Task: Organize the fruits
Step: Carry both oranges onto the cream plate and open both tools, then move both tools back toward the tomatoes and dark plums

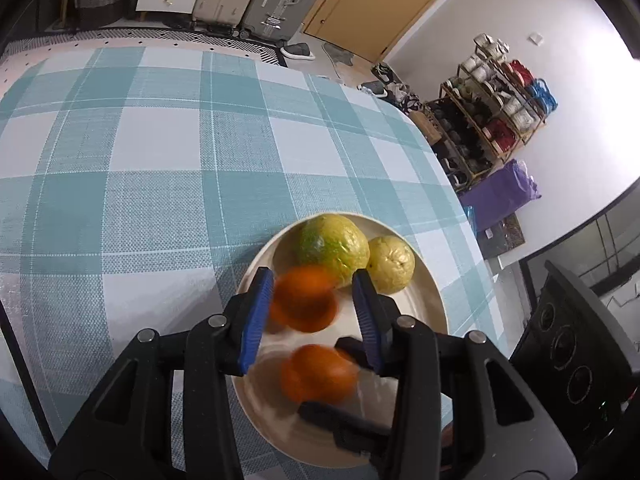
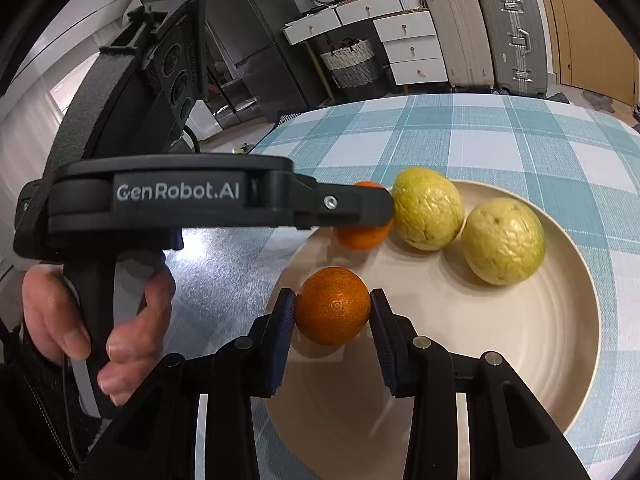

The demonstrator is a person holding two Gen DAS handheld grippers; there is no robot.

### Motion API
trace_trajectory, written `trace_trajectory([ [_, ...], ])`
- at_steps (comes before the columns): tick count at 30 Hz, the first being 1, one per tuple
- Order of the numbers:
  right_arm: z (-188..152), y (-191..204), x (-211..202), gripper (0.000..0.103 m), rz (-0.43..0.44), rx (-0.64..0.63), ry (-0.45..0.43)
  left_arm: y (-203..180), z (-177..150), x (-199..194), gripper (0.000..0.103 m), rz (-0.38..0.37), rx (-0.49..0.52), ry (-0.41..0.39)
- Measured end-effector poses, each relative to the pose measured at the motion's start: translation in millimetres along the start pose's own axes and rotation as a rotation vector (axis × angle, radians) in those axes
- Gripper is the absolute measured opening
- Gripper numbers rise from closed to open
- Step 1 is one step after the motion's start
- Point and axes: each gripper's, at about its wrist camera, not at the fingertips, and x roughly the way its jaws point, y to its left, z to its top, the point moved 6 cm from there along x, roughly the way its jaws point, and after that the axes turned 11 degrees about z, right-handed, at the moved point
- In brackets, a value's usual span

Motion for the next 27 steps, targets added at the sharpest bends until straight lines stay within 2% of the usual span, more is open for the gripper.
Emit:
trace_trajectory([
  [1,2,0,-1,0.040,0.003,-0.002,-0.011,1,1,-1,0.042,-0.005,-0.009,0.003],
  [3,5,1,-5,0.063,-0.001,0.002,-0.044,1,1,-5,0.049,-0.003,-0.013,0.003],
  [5,7,3,-11,0.072,0.004,0.003,-0.074,2,0,-12,0.057,0.017,-0.011,-0.013],
  [8,5,4,-24,0.072,0.001,0.005,-0.094,3,-3,-25,0.059,0.019,-0.019,-0.036],
  [14,-9,6,-52,0.080,-0.037,-0.014,-0.127,-4,-21,-55,0.071,0.063,0.006,-0.097],
  [20,-26,3,-77,0.080,-0.071,-0.008,-0.154,-22,-50,-79,0.073,0.108,0.057,-0.140],
  [24,-36,7,-90,0.089,-0.082,-0.017,-0.169,-32,-70,-91,0.079,0.131,0.073,-0.158],
  [27,-42,10,-98,0.092,-0.094,-0.024,-0.181,-37,-81,-99,0.079,0.139,0.077,-0.162],
])
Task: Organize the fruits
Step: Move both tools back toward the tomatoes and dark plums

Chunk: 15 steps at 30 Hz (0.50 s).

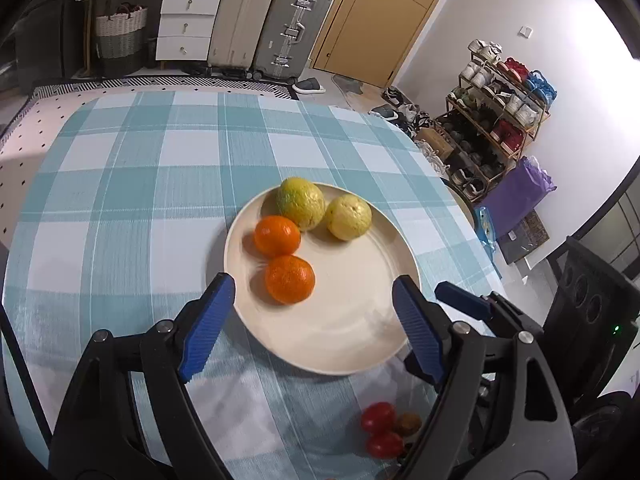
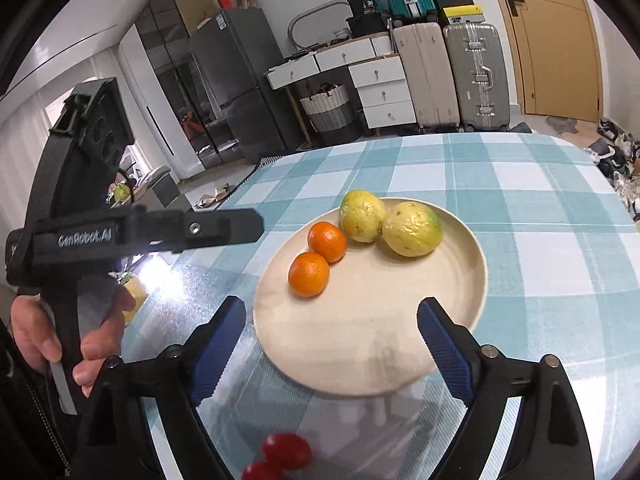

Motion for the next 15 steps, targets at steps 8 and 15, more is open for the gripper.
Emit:
trace_trajectory([
  [8,-8,5,-20,0.096,-0.017,-0.007,-0.032,-7,-17,-23,0.080,0.005,-0.010,-0.021],
  [15,-11,12,-37,0.099,-0.028,-0.031,-0.075,-8,-29,-45,0.083,0.012,-0.024,-0.058],
])
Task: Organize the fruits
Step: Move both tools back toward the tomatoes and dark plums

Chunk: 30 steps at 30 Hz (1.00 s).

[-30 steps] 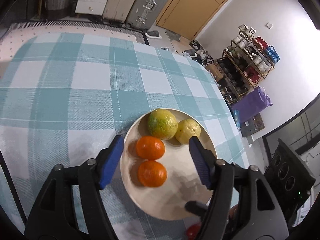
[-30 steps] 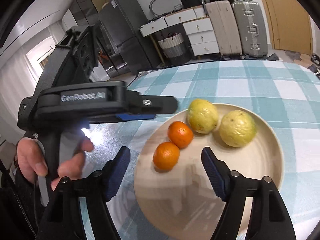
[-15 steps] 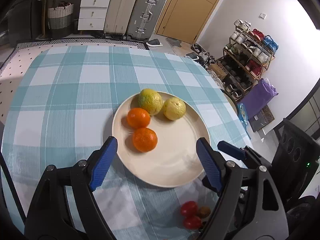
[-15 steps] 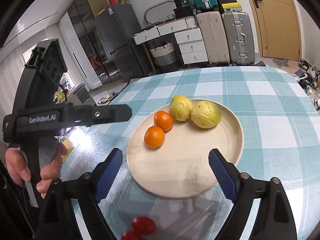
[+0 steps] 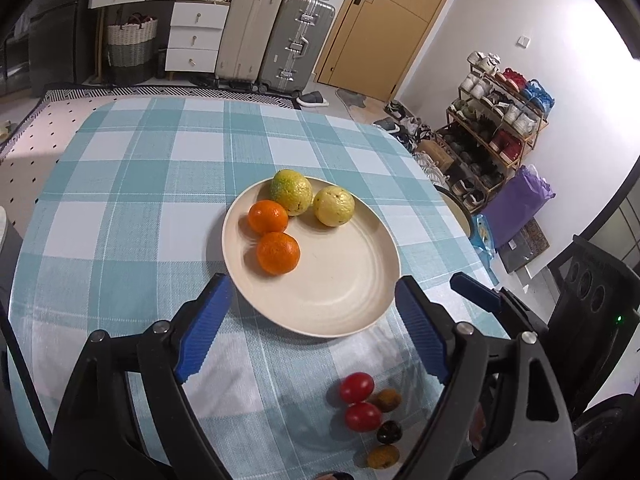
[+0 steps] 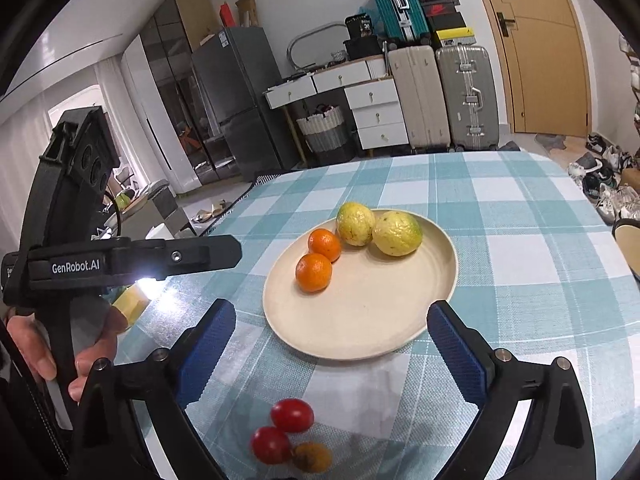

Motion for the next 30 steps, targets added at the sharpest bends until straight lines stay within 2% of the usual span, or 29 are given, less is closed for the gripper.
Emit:
trace_trajectory([
  [8,-1,7,-17,0.101,-0.012,-0.029,-0.037,7,-16,-19,0.087,0.014,-0.032,-0.027],
  [9,-2,7,-18,0.101,-0.014,-0.030,-0.038,9,-18,-21,0.089,0.017,-0.039,-0.028],
  [11,-4,8,-21,0.101,-0.017,-0.029,-0.042,11,-24,-23,0.102,0.019,-0.043,-0.022],
  [23,-21,20,-42,0.102,-0.011,-0.043,-0.048,21,-68,-30,0.102,0.026,-0.031,0.005],
  [30,-39,28,-50,0.102,-0.005,-0.047,-0.038,18,-105,-24,0.102,0.045,0.024,0.046],
])
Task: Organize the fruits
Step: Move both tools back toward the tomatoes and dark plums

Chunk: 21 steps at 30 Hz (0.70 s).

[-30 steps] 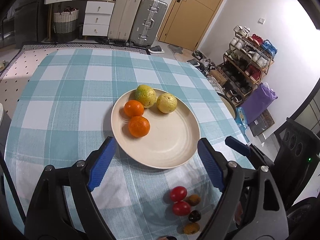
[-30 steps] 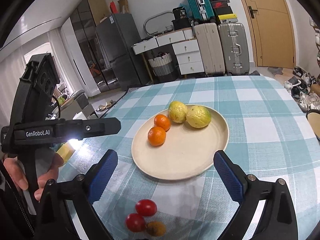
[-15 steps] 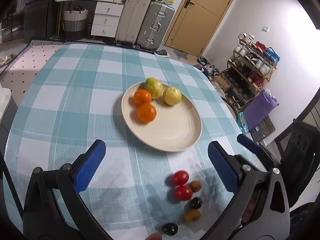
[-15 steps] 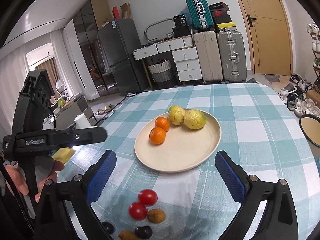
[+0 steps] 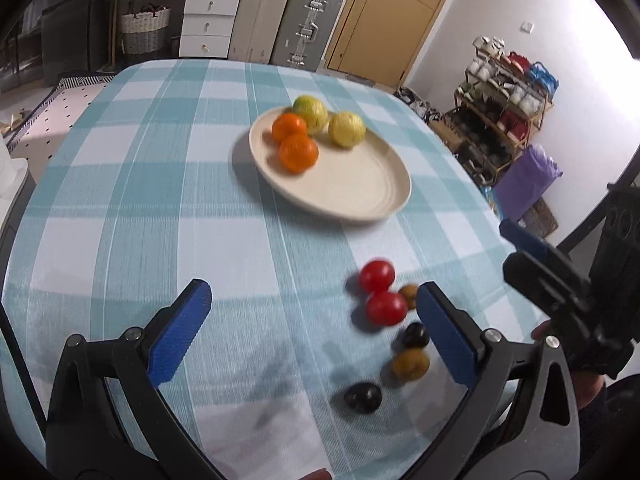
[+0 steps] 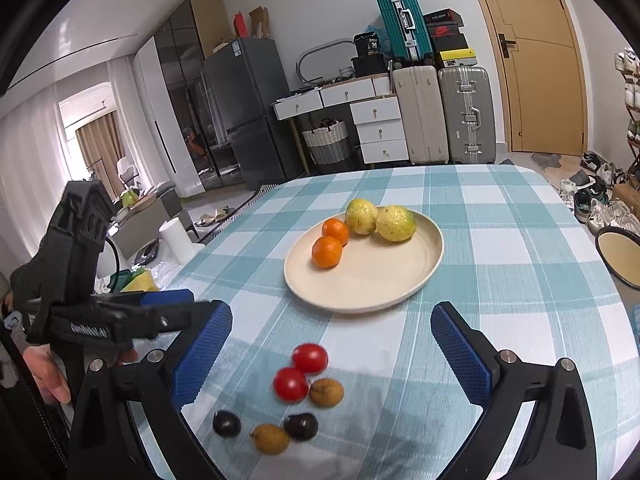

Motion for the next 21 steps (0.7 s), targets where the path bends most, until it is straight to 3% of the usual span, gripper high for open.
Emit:
trace_trajectory([
  [18,-36,7,-17,0.102,-0.026,0.015,0.035,-10,-59,11,0.102,-0.030,0.062,0.088],
  [21,-39,6,-19,0.102,-0.027,0.022,0.036,-13,-60,8,0.102,-0.001,0.080,0.060],
])
